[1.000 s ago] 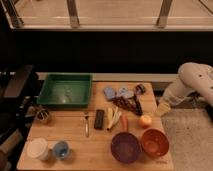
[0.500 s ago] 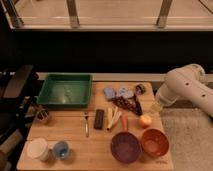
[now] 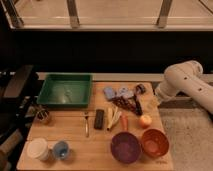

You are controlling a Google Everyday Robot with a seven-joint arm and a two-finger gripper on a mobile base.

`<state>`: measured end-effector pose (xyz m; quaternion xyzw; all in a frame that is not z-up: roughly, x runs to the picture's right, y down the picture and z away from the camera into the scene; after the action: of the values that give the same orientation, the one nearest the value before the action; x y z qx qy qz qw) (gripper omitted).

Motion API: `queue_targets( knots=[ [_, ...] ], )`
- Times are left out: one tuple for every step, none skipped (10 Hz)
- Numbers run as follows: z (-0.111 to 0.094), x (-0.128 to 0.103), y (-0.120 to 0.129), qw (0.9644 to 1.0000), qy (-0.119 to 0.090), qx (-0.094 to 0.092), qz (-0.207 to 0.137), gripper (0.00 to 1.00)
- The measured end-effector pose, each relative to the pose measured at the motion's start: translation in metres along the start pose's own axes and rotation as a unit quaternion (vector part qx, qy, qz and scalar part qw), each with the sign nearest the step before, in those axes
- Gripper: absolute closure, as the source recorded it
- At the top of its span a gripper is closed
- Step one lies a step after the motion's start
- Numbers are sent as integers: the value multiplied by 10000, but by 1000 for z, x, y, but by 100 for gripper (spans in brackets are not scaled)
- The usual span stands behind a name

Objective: Wipe red bowl with brush

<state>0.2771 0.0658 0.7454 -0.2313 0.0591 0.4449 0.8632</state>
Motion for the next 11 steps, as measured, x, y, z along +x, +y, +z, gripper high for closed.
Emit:
queue_targets(
  knots=[
    [3, -2, 0, 9998, -79, -60, 164, 35],
    [6, -3, 0, 9995, -129, -86, 267, 35],
    [10, -9, 3, 9989, -245, -71, 387, 35],
    [16, -13, 5, 9982, -332, -69, 486, 35],
    [22, -16, 6, 9973, -422, -80, 589, 35],
    [27, -20, 7, 9963, -519, -79, 684, 35],
    [34, -30, 11, 9953, -633, -89, 733, 35],
    [40, -37, 13, 9950, -688, -123, 719, 35],
    [40, -38, 13, 9950, -697, -122, 711, 35],
    [41, -36, 12, 9949, -688, -116, 728, 35],
    [40, -38, 13, 9949, -695, -124, 718, 35]
  ],
)
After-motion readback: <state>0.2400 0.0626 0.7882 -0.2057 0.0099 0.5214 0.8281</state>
